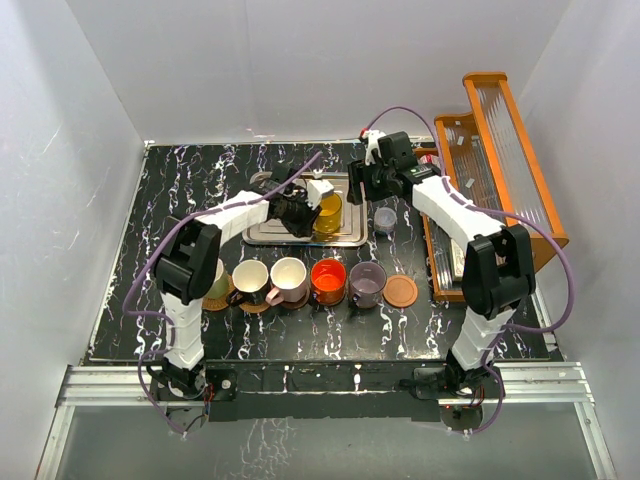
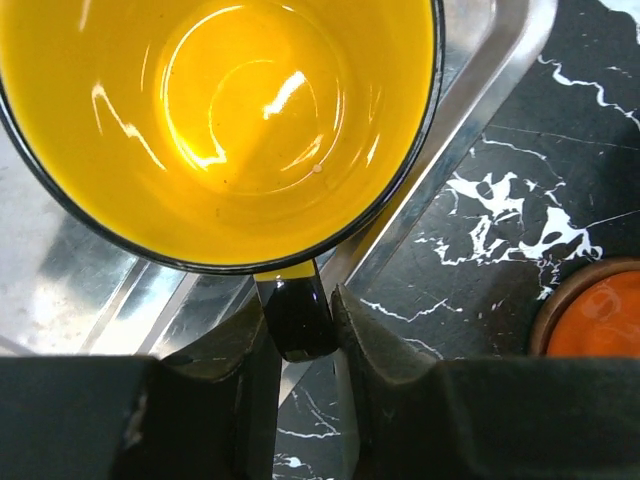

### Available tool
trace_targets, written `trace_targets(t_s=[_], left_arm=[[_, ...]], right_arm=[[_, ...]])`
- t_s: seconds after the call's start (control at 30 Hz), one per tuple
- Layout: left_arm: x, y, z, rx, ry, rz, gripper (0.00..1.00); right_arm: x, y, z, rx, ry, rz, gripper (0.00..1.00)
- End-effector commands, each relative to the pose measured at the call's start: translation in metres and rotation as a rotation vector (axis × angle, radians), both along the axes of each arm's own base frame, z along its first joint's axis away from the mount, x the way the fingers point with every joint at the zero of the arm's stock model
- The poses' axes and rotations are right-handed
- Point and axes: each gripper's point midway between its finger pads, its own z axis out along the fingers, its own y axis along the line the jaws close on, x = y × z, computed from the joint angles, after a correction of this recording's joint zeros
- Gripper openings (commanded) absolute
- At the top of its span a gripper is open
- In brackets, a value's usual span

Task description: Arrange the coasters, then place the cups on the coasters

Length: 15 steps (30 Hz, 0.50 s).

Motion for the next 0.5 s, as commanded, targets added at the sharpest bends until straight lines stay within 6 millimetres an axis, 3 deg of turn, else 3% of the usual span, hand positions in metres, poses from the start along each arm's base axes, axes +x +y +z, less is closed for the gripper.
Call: trace_targets(t_s=[0.0, 0.27, 0.47], left_arm=[[-0.007, -0.025, 0.016, -0.044, -0.039, -0.104, 0.2], [-0.009, -0.039, 0.015, -0.041, -0.059, -0.137, 0.24], [-0.006, -0.039, 0.017, -0.034, -0.078, -0.125, 0.42]], right_arm=[[0.026, 0.005, 0.021, 0.059, -0.067, -0.018, 0.61], [0.038, 0.002, 0.001, 0.098, 0.004, -0.035, 0.61], [0.041, 0.008, -0.01, 0.105, 0.045, -0.012, 0.59]])
